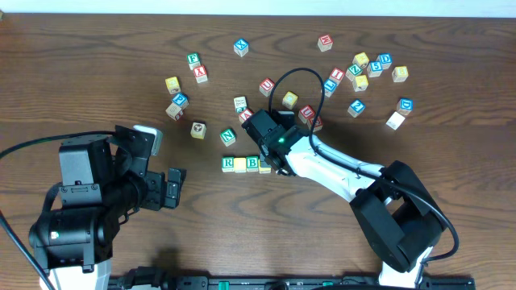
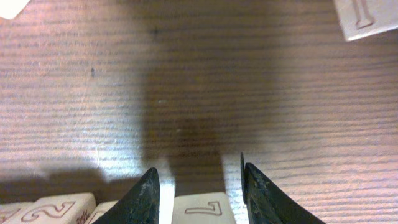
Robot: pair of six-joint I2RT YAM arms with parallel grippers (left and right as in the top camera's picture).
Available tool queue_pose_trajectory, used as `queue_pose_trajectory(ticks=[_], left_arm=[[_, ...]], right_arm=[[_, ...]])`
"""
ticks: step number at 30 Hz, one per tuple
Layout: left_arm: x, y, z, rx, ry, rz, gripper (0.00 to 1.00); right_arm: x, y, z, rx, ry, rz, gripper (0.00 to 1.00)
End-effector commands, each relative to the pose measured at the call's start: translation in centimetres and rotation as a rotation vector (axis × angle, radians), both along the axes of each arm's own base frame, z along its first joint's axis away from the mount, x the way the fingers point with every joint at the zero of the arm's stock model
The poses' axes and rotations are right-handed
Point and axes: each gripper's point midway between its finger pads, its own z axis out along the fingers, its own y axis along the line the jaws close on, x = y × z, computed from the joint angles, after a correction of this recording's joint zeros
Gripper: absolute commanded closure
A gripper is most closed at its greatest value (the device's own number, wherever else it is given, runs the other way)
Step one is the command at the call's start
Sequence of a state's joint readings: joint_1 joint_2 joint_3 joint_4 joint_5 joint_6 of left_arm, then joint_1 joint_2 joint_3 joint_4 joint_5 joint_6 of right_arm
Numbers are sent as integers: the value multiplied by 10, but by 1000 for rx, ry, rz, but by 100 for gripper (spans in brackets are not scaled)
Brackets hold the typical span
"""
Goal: Spell out ROBOT
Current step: 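Lower the T block beside the right side of the O block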
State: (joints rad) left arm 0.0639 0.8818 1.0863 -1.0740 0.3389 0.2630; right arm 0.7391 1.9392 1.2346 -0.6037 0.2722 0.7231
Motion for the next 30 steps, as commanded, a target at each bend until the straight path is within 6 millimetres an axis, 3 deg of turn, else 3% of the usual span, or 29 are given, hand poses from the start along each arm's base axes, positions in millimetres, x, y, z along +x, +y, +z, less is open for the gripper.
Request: queue_pose_trajectory(ticks=[1, 6, 14, 16, 22, 30], left_arm=[[0, -1, 3, -3, -9, -9, 3], [0, -1, 3, -4, -9, -9, 3], [0, -1, 3, -4, -9, -9, 3], [0, -1, 3, -4, -9, -9, 3], [0, -1, 3, -4, -9, -9, 3], [0, -1, 3, -4, -9, -9, 3]], right_arm=[[10, -5, 12, -33, -74, -17, 62], [20, -10, 18, -65, -138, -31, 62], [27, -36, 27, -186, -204, -93, 61], [24, -46, 26, -216, -193, -121, 61], [-1, -63, 17, -254, -78, -162, 73], [-32, -52, 3, -187, 88, -144, 89]])
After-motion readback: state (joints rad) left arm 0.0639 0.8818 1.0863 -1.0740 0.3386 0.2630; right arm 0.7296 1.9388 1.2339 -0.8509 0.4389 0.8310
